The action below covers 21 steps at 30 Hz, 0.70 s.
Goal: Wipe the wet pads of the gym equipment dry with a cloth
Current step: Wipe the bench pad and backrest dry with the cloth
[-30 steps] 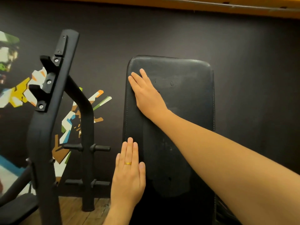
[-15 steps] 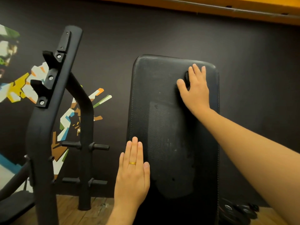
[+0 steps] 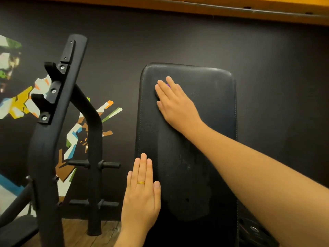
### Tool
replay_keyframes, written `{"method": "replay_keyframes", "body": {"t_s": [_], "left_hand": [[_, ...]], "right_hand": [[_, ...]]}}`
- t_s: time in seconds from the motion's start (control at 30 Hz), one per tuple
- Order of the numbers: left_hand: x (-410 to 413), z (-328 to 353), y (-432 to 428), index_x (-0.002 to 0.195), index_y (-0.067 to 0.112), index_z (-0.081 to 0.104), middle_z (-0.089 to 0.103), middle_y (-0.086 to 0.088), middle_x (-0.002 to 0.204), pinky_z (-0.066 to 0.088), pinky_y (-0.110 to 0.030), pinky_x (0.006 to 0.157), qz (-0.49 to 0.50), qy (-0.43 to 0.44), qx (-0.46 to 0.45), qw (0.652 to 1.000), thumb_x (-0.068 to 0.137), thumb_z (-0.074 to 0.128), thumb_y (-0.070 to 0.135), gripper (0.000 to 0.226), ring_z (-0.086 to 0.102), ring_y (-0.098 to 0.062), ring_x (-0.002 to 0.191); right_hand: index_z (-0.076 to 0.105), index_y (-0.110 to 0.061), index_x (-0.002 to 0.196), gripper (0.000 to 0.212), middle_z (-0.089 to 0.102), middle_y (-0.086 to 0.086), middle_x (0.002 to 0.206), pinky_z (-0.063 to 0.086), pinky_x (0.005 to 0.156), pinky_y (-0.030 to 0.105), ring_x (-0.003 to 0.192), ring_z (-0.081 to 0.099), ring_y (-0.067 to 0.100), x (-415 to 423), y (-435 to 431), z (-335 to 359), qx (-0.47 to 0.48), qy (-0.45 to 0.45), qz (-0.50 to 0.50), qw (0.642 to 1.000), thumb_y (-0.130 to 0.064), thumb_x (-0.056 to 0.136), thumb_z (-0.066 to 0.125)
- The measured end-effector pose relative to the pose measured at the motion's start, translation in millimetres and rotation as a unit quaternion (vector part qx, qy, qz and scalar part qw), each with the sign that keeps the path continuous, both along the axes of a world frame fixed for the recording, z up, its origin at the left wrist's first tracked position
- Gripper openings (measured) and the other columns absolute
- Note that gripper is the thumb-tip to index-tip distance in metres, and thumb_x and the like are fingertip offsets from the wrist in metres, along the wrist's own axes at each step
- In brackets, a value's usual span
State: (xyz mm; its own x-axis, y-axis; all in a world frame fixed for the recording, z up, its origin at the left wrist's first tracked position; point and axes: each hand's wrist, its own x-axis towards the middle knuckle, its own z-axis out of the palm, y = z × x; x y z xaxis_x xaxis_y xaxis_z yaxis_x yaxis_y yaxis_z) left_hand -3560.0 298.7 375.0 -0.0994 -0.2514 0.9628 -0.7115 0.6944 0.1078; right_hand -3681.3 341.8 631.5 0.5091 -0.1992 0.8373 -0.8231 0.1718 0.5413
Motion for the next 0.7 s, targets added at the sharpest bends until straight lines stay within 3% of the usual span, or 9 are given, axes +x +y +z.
{"method": "replay_keyframes", "body": {"t_s": [0.13,0.23,0.33,0.43,0.5,0.57,0.63,0.7], "left_hand": [[1,-1,1,0.16,0.013,0.008,0.004,-0.003,0.17,0.017,-0.045,0.123,-0.005,0.004,-0.001,1.0,0.102,0.029,0.034,0.065,0.003,-0.018,0.156],[0,-1,1,0.16,0.011,0.011,0.007,-0.005,0.17,0.018,-0.047,0.123,-0.008,-0.001,-0.008,1.0,0.102,0.03,0.032,0.065,0.006,-0.021,0.156],[1,-1,1,0.16,0.011,0.012,0.009,-0.007,0.17,0.022,-0.054,0.116,-0.002,-0.001,-0.005,1.0,0.101,0.03,0.032,0.065,0.007,-0.022,0.156],[1,3,1,0.16,0.012,0.01,0.011,-0.008,0.169,0.021,-0.053,0.116,0.002,-0.001,-0.002,1.0,0.102,0.029,0.033,0.065,0.003,-0.02,0.156],[1,3,3,0.16,0.013,0.008,0.013,-0.009,0.169,0.018,-0.051,0.116,0.0,-0.003,-0.002,1.0,0.102,0.028,0.034,0.065,0.0,-0.019,0.156],[1,3,5,0.159,0.013,0.007,0.013,-0.008,0.169,0.017,-0.051,0.117,0.002,-0.005,0.0,1.0,0.103,0.028,0.034,0.064,-0.001,-0.018,0.156],[1,2,7,0.16,0.013,0.008,0.012,-0.008,0.169,0.017,-0.052,0.116,0.001,-0.001,0.005,1.0,0.102,0.029,0.033,0.064,-0.001,-0.018,0.156],[1,3,8,0.16,0.012,0.009,0.013,-0.008,0.169,0.018,-0.053,0.116,-0.001,0.002,0.007,1.0,0.102,0.029,0.032,0.064,0.0,-0.018,0.156]], "right_hand": [[0.045,0.001,0.142,0.044,0.045,0.016,0.148,0.033,0.114,0.046,0.144,0.032,0.041,-45,17,4,-0.029,-0.043,-0.005,0.999,-0.015,0.102,0.036],[0.045,0.001,0.134,0.035,0.045,0.013,0.142,0.035,0.114,0.048,0.143,0.03,0.041,-88,37,11,-0.06,-0.137,0.015,0.989,-0.006,0.101,0.037],[0.042,-0.002,0.136,0.032,0.04,0.007,0.148,0.038,0.114,0.043,0.151,0.018,0.037,-107,47,21,-0.085,-0.261,0.022,0.961,-0.01,0.107,0.031],[0.039,0.002,0.144,0.041,0.04,0.011,0.151,0.015,0.125,0.037,0.15,0.023,0.034,-89,34,27,-0.112,-0.348,0.033,0.93,-0.012,0.108,0.026],[0.041,0.003,0.142,0.04,0.043,0.012,0.149,0.017,0.122,0.032,0.147,0.028,0.036,-65,29,16,-0.108,-0.339,0.07,0.932,-0.011,0.107,0.029],[0.052,0.006,0.123,0.027,0.052,0.019,0.129,0.038,0.114,0.046,0.13,0.043,0.041,-42,25,-4,-0.085,-0.244,0.102,0.961,-0.003,0.102,0.037],[0.054,0.001,0.111,0.019,0.052,0.014,0.116,0.043,0.107,0.051,0.116,0.044,0.037,-18,22,-30,-0.026,-0.128,0.125,0.984,-0.001,0.096,0.041],[0.054,0.001,0.127,0.032,0.053,0.013,0.133,0.035,0.118,0.051,0.131,0.041,0.038,-4,13,-49,0.051,-0.009,0.11,0.993,-0.007,0.098,0.044]]}}
